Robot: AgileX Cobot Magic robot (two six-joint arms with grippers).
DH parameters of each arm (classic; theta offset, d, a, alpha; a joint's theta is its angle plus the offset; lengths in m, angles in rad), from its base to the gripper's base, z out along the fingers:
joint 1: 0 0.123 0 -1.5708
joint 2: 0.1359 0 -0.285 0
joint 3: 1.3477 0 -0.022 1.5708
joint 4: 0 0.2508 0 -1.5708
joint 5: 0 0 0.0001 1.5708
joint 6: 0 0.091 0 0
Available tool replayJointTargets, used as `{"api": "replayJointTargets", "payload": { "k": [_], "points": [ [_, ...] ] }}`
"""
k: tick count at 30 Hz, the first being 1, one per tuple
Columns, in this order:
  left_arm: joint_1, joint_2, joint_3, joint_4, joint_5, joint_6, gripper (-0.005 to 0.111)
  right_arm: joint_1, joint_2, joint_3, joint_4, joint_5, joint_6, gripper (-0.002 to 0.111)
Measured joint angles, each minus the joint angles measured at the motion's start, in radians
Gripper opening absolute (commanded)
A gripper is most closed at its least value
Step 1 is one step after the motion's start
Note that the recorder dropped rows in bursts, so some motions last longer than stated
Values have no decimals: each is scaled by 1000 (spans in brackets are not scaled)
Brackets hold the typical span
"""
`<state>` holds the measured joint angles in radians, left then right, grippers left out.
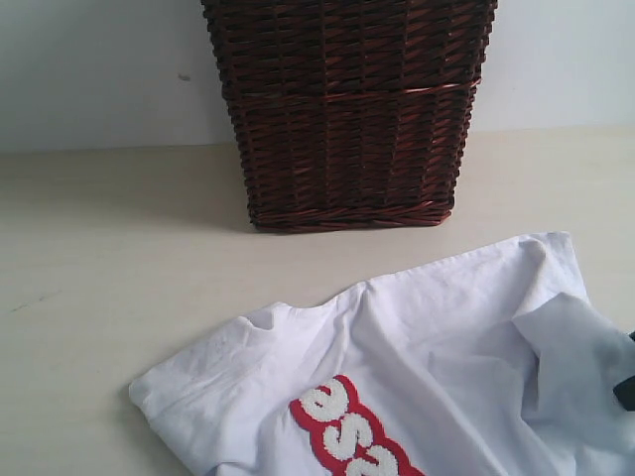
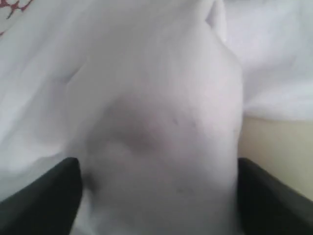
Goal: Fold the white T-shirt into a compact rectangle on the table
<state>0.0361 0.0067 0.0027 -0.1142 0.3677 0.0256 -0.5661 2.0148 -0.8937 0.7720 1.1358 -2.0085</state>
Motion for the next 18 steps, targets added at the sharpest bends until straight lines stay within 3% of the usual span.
{"api": "replayJointTargets", "payload": {
  "k": [1, 2, 11, 18],
  "points": [
    [0, 0, 0, 0, 0, 0, 0, 0, 4, 0, -27, 33, 37, 23],
    [0, 0, 0, 0, 0, 0, 0, 0, 4, 0, -45, 43, 46, 0],
    [0, 0, 0, 0, 0, 0, 0, 0, -253, 2, -400, 69, 229, 0],
    [0, 0, 0, 0, 0, 0, 0, 0, -413, 2, -733, 79, 566, 0]
  ]
}}
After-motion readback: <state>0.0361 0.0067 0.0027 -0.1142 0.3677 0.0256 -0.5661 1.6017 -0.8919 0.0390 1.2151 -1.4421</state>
